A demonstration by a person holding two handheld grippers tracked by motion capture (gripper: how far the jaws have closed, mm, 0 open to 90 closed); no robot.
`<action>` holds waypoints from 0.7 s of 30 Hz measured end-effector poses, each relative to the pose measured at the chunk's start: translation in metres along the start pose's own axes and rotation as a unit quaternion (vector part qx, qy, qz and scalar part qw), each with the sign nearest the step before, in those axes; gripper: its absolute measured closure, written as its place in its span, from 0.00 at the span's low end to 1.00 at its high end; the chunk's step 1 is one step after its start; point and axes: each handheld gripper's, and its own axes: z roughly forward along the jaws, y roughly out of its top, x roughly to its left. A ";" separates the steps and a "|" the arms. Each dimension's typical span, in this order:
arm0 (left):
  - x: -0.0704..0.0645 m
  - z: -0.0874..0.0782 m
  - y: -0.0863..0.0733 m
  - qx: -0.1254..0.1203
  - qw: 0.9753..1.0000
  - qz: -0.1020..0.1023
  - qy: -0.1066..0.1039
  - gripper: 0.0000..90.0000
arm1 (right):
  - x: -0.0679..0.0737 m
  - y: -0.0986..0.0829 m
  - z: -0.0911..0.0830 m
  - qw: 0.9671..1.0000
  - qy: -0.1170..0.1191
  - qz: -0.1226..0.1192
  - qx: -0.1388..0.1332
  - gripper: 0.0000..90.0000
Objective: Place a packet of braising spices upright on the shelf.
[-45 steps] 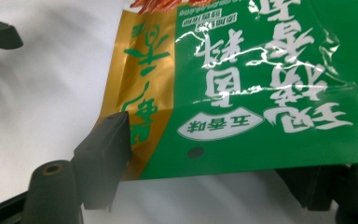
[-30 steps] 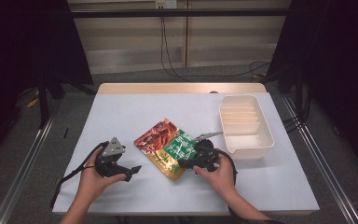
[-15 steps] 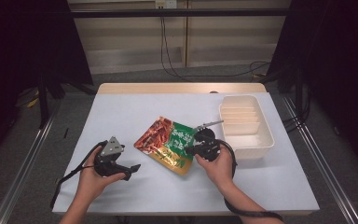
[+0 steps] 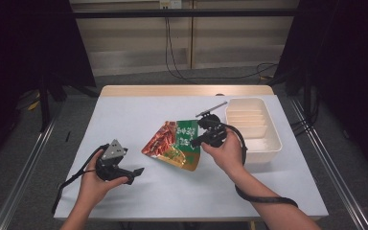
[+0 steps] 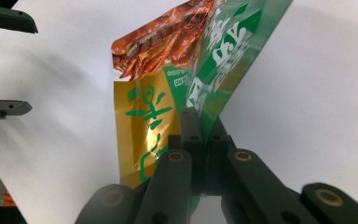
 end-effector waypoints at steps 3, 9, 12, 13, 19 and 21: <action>0.000 -0.001 0.000 0.001 1.000 -0.001 0.003 0.09 | -0.002 0.009 -0.005 1.000 0.004 -0.001 0.007 1.00; 0.000 -0.001 0.001 -0.002 1.000 -0.003 -0.001 0.09 | -0.003 0.026 -0.012 0.999 0.005 -0.003 0.037 1.00; 0.001 -0.001 0.001 -0.002 1.000 -0.003 -0.001 0.09 | -0.003 0.032 -0.016 0.999 0.005 -0.005 0.043 1.00; 0.001 -0.001 0.001 -0.002 1.000 -0.004 -0.001 0.09 | -0.002 0.038 -0.020 0.999 0.003 -0.007 0.045 1.00; 0.001 -0.003 0.001 -0.005 1.000 -0.005 0.001 0.09 | -0.001 0.051 -0.030 0.998 0.007 -0.014 0.058 1.00; 0.002 -0.004 0.001 -0.008 1.000 -0.007 0.002 0.09 | 0.000 0.057 -0.034 0.998 0.002 -0.024 0.065 1.00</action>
